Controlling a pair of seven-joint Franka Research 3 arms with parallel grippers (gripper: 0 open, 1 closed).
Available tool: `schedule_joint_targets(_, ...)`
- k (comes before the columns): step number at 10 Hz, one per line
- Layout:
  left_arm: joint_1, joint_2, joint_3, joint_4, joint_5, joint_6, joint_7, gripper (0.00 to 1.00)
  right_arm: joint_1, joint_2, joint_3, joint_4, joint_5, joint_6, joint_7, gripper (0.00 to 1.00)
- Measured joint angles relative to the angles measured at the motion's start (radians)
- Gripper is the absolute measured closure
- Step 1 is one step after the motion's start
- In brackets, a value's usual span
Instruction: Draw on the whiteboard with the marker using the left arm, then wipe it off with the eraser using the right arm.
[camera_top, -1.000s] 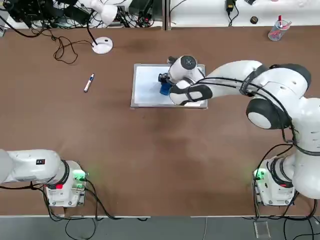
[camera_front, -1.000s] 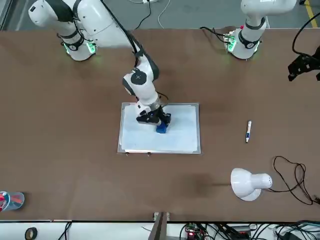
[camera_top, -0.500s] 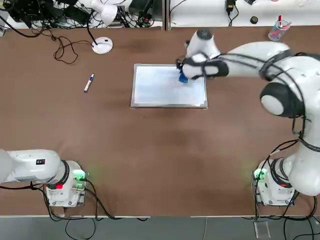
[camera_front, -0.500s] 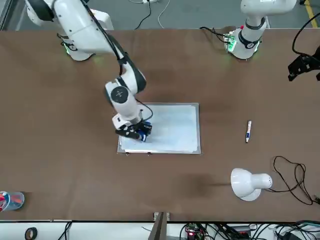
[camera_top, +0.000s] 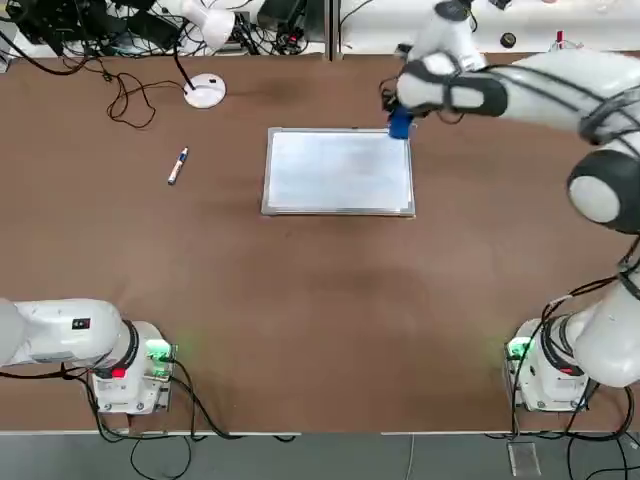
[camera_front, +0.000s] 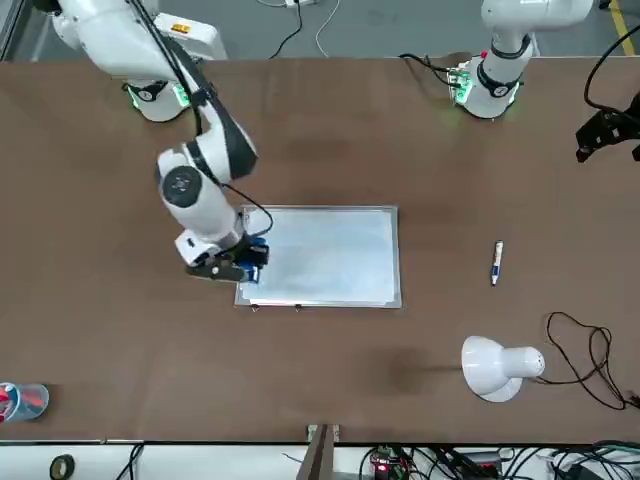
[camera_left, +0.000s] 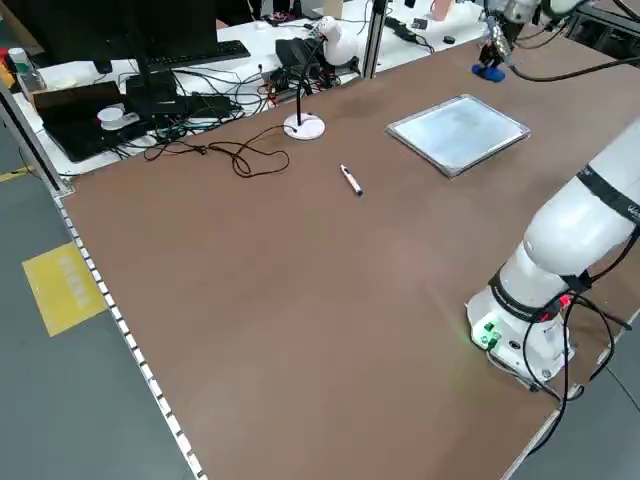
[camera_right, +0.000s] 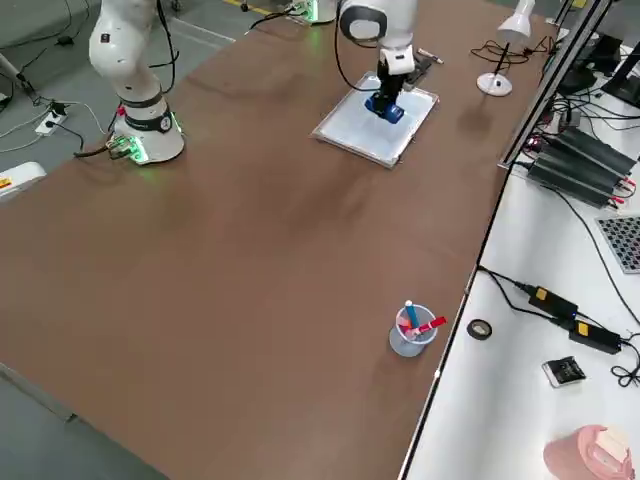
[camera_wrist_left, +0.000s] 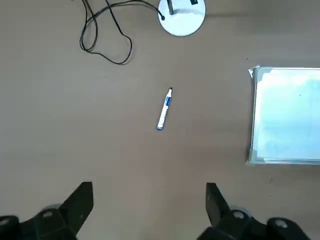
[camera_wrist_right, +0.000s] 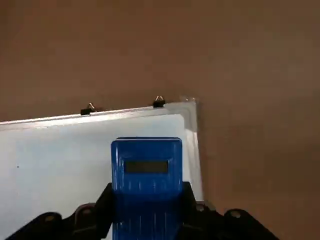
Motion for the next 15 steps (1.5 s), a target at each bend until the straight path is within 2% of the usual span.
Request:
schedule_joint_targets(2, 0.000, 0.000, 0.000, 0.000, 0.000, 0.000, 0.000, 0.00, -0.066, -0.031, -0.001, -0.006, 0.000, -0.065, -0.154, 0.44)
schedule_joint_targets(5, 0.000, 0.000, -0.001, 0.000, 0.000, 0.000, 0.000, 0.00, -0.156, -0.071, -0.004, -0.043, -0.010, -0.099, -0.362, 0.44)
schedule_joint_targets(10, 0.000, 0.000, -0.001, -0.005, 0.000, 0.000, 0.000, 0.00, -0.270, -0.168, -0.006, -0.179, -0.172, -0.103, -0.556, 0.44)
schedule_joint_targets(12, 0.000, 0.000, -0.001, -0.005, 0.000, 0.000, 0.000, 0.00, -0.305, -0.200, -0.006, -0.261, -0.205, -0.037, -0.580, 0.44)
schedule_joint_targets(15, 0.000, 0.000, -0.001, -0.007, 0.000, 0.000, 0.000, 0.00, -0.388, -0.213, -0.006, -0.400, -0.218, 0.181, -0.585, 0.44)
